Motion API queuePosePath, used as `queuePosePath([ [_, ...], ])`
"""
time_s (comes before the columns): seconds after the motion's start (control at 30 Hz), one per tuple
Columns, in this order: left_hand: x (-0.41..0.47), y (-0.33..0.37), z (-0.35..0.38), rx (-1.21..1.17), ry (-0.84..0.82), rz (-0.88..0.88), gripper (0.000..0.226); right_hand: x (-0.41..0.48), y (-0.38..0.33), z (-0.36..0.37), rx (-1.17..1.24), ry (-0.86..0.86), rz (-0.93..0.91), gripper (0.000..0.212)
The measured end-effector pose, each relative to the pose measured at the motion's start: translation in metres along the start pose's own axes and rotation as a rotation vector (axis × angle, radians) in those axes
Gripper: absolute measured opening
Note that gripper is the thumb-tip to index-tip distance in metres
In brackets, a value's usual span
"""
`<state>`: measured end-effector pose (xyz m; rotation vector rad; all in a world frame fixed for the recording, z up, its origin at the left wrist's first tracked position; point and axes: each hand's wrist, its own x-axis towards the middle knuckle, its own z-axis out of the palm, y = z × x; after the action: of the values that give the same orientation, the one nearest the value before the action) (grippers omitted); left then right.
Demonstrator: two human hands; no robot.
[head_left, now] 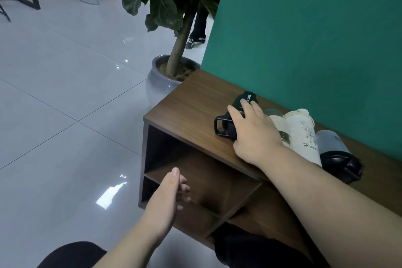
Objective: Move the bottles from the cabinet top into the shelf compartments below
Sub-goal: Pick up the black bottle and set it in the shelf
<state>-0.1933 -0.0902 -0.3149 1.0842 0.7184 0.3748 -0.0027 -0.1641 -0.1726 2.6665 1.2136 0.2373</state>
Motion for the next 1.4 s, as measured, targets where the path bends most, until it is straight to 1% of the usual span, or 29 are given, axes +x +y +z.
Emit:
queuePosePath([
  [0.13, 0.001, -0.001, 0.001, -0.009, -0.019, -0.016, 0.048, 0.005, -0.004, 0.005, -0.029, 0.053, -0.033, 0.081],
  [0.23, 0.003, -0.004, -0.004, -0.022, -0.007, -0.038, 0.05, -0.006, -0.01, 0.002, 0.007, 0.077, -0.069, 0.081],
  [0.4, 0.008, -0.004, -0.021, -0.032, 0.054, -0.058, 0.045, -0.052, -0.051, -0.023, 0.232, 0.186, -0.197, 0.08],
  [0.47, 0.007, -0.009, -0.03, -0.078, 0.088, -0.084, 0.044, -0.075, -0.07, -0.033, 0.34, 0.236, -0.248, 0.078],
  [0.57, 0.005, -0.009, -0.042, -0.218, 0.11, -0.124, 0.052, -0.105, -0.092, -0.043, 0.564, 0.287, -0.288, 0.077],
  [0.63, 0.005, -0.003, -0.045, -0.284, 0.073, -0.102, 0.052, -0.115, -0.103, -0.038, 0.705, 0.259, -0.278, 0.075],
  [0.7, 0.006, -0.002, -0.045, -0.302, 0.046, -0.086, 0.049, -0.117, -0.109, -0.023, 0.816, 0.164, -0.233, 0.075],
  [0.8, 0.011, -0.012, -0.044, -0.362, 0.034, -0.195, 0.051, -0.109, -0.109, 0.008, 0.947, 0.028, -0.105, 0.073],
  [0.9, 0.035, -0.02, -0.051, -0.247, 0.019, -0.324, 0.054, -0.093, -0.107, 0.04, 1.042, -0.048, 0.022, 0.07],
  [0.97, 0.056, -0.023, -0.06, -0.145, 0.004, -0.397, 0.057, -0.081, -0.108, 0.06, 1.099, -0.112, 0.041, 0.073],
  [1.07, 0.085, -0.035, -0.071, -0.046, -0.058, -0.462, 0.061, -0.07, -0.113, 0.093, 1.119, -0.22, 0.01, 0.094],
  [1.1, 0.091, -0.038, -0.072, -0.009, -0.091, -0.475, 0.061, -0.067, -0.115, 0.104, 1.11, -0.238, 0.014, 0.098],
  [1.13, 0.094, -0.041, -0.072, 0.016, -0.109, -0.485, 0.059, -0.063, -0.116, 0.113, 1.117, -0.249, 0.032, 0.098],
  [1.23, 0.112, -0.05, -0.071, 0.047, -0.12, -0.52, 0.053, -0.05, -0.117, 0.135, 1.169, -0.231, 0.096, 0.089],
  [1.3, 0.123, -0.054, -0.072, 0.052, -0.103, -0.518, 0.056, -0.042, -0.119, 0.144, 1.146, -0.211, 0.134, 0.098],
  [1.4, 0.135, -0.061, -0.073, -0.02, -0.071, -0.526, 0.051, -0.032, -0.125, 0.153, 1.129, -0.163, 0.213, 0.119],
])
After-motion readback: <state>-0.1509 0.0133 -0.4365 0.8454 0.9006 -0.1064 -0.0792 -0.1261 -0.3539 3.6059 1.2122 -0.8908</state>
